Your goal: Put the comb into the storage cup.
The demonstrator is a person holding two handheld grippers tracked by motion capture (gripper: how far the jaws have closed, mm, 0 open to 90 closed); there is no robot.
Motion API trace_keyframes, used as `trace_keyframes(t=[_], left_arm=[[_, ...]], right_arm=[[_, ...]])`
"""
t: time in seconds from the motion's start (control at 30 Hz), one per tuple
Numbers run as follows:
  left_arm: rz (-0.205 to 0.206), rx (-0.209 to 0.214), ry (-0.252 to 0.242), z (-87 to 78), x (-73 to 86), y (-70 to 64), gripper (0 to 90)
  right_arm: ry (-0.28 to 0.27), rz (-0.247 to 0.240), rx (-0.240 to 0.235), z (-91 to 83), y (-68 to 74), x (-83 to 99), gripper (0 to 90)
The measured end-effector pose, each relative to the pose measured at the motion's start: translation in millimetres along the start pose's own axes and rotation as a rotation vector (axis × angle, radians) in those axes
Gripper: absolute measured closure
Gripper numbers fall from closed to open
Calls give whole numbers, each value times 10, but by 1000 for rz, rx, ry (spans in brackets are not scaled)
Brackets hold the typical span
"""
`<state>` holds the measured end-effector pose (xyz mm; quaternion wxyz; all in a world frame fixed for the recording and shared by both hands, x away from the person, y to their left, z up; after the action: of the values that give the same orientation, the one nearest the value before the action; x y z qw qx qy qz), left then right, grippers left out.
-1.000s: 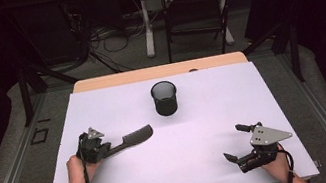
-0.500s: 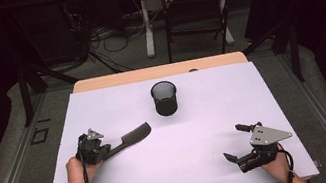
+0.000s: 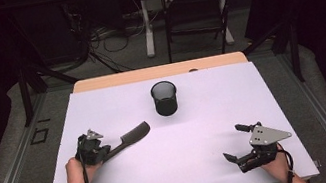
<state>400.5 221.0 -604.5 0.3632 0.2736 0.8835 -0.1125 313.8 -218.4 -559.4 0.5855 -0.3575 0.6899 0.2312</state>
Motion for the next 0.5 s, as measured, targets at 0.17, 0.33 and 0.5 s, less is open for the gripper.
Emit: trace_keyframes(t=[0.17,0.33,0.5], left_arm=[[-13,7,3,-4,1,-4,900],[-28,24,10,-15,8,-24,900],[-28,29,13,-18,9,-32,900]], right_arm=[[-1,0,-3,0,0,-1,0],[2,-1,-4,5,2,3,0],[3,-1,-4,9,4,4,0]])
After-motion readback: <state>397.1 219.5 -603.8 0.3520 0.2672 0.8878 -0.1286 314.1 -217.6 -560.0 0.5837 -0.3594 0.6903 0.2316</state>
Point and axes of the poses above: each handheld gripper's, and its own axes: z roughly forward along the jaws, x roughly out of its underside, y roughly to its left, the point moved 7 cm from there along z, roughly forward along the jaws, and after that the axes turned 10 degrees about -y, right-handed, at the moved point
